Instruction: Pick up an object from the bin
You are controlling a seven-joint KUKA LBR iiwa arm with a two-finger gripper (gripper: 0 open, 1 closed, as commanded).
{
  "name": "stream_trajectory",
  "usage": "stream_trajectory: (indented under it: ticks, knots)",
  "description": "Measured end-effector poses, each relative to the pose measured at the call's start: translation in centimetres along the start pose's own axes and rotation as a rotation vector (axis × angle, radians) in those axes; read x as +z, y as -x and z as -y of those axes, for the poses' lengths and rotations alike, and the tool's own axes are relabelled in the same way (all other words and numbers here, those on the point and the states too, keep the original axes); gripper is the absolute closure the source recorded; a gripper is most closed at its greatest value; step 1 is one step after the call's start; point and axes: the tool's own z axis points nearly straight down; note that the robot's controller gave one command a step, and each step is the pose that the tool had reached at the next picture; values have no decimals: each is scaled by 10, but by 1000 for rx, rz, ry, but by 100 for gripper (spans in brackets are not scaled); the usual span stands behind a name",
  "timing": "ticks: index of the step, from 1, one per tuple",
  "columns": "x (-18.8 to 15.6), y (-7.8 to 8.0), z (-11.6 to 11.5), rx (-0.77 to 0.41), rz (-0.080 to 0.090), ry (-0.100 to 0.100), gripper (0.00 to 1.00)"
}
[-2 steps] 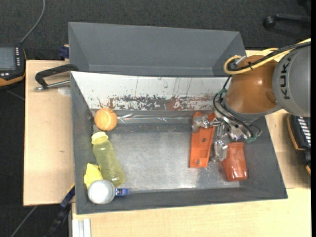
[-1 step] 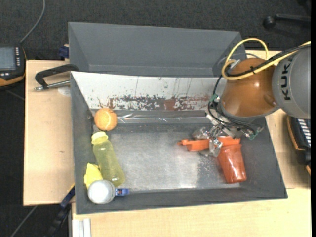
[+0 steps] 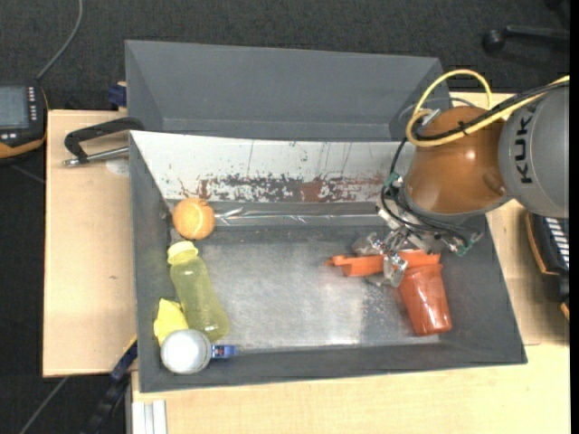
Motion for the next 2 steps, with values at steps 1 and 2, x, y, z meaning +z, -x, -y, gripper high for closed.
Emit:
stream_trajectory:
  ticks: [1,2]
  knots:
    - [-32,-19,-4,-20,1,1,100]
    - [-31,-11,3,-20,7,-6,100]
